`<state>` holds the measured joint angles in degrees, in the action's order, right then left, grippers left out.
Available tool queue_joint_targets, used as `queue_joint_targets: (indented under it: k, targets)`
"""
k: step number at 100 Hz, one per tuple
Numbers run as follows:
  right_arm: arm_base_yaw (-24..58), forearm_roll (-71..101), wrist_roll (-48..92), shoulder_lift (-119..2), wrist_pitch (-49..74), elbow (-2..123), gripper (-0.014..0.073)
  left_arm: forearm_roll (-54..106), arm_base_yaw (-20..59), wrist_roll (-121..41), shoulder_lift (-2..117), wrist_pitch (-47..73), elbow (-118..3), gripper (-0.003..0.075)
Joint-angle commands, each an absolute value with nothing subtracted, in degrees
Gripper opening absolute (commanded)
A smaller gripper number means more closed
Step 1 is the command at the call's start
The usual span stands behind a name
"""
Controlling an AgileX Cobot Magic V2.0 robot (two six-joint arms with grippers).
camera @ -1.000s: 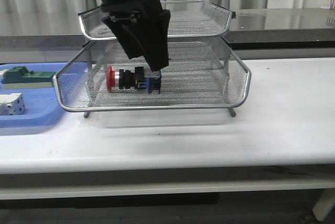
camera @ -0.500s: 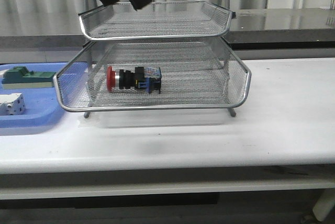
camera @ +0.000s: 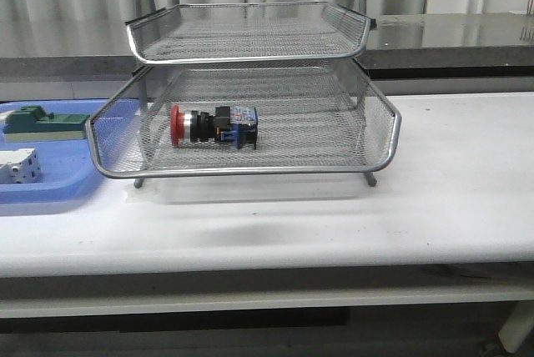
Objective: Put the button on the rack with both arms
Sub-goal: 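Raise the left gripper away from the rack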
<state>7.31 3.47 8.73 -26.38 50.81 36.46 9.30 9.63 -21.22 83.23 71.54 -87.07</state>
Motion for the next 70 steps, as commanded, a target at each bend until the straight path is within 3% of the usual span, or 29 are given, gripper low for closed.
queue_joint_targets:
  k: [1,23,70]
  targets:
    - [7.24,3.50,8.90,-26.59,47.29,37.77,-0.0060,11.02,6.52,-20.48,76.91,67.95,-84.39,0.0383]
    - [7.24,3.50,8.90,-26.59,47.29,37.77,-0.0060,12.76,0.95,-20.48,63.39,55.44,-70.82,0.0383]
    - [7.24,3.50,8.90,-26.59,47.29,37.77,-0.0060,15.83,0.83,-20.48,34.15,20.32,-36.35,0.0383]
